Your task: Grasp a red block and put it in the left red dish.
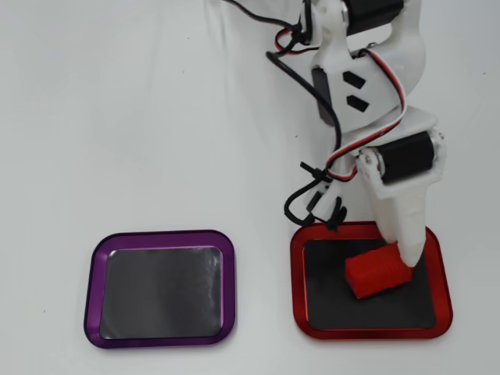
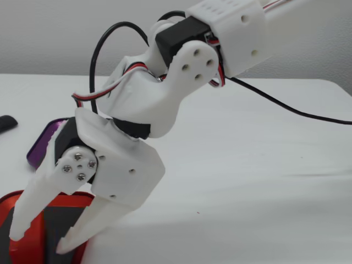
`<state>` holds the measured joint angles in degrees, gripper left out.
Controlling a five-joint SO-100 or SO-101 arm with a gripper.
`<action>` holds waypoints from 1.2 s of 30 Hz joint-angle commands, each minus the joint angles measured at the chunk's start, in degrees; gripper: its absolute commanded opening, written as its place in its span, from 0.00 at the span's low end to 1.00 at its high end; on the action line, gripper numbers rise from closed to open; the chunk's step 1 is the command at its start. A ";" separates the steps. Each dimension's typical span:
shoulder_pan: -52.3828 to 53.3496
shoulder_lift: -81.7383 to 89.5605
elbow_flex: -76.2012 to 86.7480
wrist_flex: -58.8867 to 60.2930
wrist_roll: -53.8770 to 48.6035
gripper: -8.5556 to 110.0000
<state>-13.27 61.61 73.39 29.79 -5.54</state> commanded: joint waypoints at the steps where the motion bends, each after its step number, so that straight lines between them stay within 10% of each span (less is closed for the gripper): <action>1: 0.09 1.32 -2.37 2.72 0.09 0.24; 25: 3.16 55.28 4.83 45.09 -0.09 0.31; 36: 18.72 82.27 44.65 33.75 2.20 0.31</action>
<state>3.96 138.16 112.32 65.83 -4.22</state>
